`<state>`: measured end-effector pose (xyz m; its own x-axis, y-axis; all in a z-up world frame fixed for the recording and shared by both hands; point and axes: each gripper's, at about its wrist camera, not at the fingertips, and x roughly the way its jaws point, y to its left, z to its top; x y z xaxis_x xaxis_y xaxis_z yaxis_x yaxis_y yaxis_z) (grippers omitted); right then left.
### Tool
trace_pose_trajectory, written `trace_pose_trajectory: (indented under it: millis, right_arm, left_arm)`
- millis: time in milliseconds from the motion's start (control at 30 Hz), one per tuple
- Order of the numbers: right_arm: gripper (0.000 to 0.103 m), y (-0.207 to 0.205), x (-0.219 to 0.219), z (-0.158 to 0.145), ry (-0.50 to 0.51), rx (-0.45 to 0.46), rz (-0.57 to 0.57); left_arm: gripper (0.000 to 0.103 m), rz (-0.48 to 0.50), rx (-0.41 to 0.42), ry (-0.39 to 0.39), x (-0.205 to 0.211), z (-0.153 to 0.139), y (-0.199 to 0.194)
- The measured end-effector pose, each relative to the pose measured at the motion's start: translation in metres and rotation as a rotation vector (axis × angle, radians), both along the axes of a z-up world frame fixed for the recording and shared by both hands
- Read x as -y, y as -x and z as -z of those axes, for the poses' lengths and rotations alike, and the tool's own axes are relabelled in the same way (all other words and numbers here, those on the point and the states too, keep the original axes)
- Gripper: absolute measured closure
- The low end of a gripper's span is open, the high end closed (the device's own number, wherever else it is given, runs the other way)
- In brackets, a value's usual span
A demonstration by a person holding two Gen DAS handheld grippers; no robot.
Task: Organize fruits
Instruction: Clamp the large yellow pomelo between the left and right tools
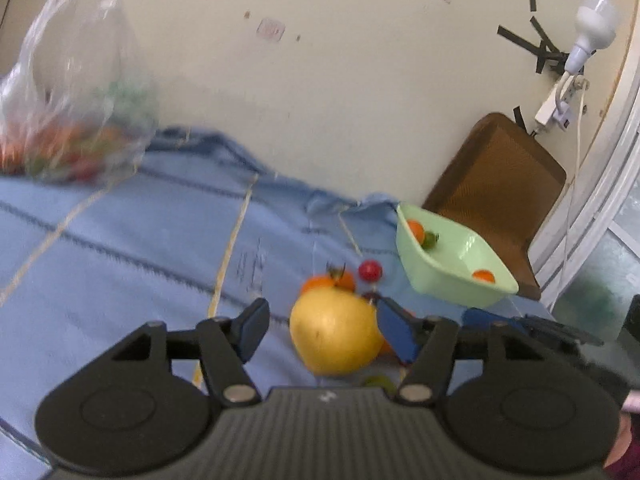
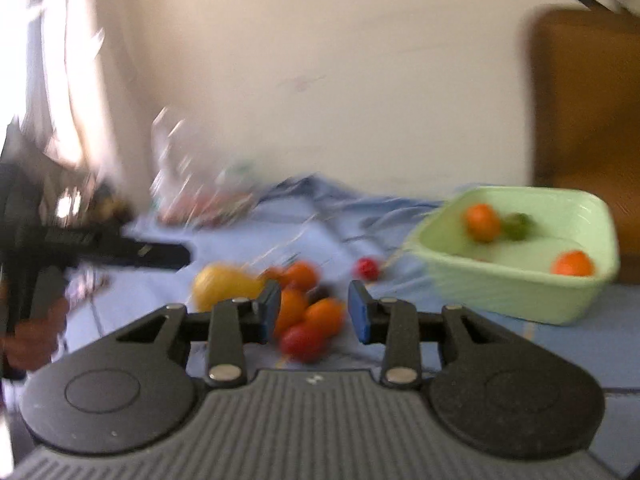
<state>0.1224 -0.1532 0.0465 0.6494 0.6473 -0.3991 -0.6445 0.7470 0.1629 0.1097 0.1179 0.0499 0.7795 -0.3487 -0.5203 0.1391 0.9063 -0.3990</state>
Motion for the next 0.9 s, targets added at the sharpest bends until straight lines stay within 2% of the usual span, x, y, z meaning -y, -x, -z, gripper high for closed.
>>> trace_pose_trajectory:
  millis: [33,100,167,233,333,433,467,600,700,767,833,900]
  right_arm:
    - [0.063,0.006,-0.013,0.003,0.055,0.033,-0.018]
    - [0.063,0.013,-0.032,0.008,0.135,0.079,-0.043]
    - [0.063,0.016,-0.043,0.011,0.174,0.101,-0.065]
    - [0.062,0.015,-0.052,0.011,0.200,0.123,-0.070]
    - [0.062,0.007,-0.061,0.012,0.241,0.135,-0.062]
    - [0.062,0.002,-0.065,0.015,0.291,0.138,-0.054]
    - [0.062,-0.002,-0.069,0.016,0.306,0.137,-0.051]
    - [0.058,-0.006,-0.070,0.019,0.336,0.158,-0.062]
    - [0.057,-0.007,-0.076,0.023,0.377,0.173,-0.065]
    - [0.072,-0.004,-0.081,0.024,0.394,0.183,-0.078]
    - [0.073,0.001,-0.085,0.023,0.410,0.220,-0.067]
    - [0.073,0.005,-0.081,0.018,0.378,0.232,-0.054]
  left_arm:
    - [0.036,0.004,-0.008,0.008,0.002,0.003,-0.002]
    - [0.019,0.013,-0.013,0.019,0.004,0.007,-0.006]
    - [0.017,0.029,0.009,-0.002,0.014,0.008,-0.009]
    - [0.017,0.026,0.014,-0.028,0.021,0.009,-0.012]
    - [0.018,0.025,0.008,-0.025,0.027,0.013,-0.021]
    - [0.033,0.015,-0.002,-0.056,0.031,0.019,-0.023]
    - [0.035,0.010,-0.001,-0.065,0.030,0.021,-0.023]
    - [0.036,-0.001,-0.012,0.020,0.015,0.024,-0.020]
    - [0.036,-0.007,-0.015,0.056,0.008,0.023,-0.014]
    - [0.036,-0.010,-0.018,0.072,0.002,0.022,-0.008]
    - [0.036,-0.016,-0.024,0.081,-0.003,0.020,-0.001]
    - [0.037,-0.007,-0.022,0.087,-0.007,0.019,0.007]
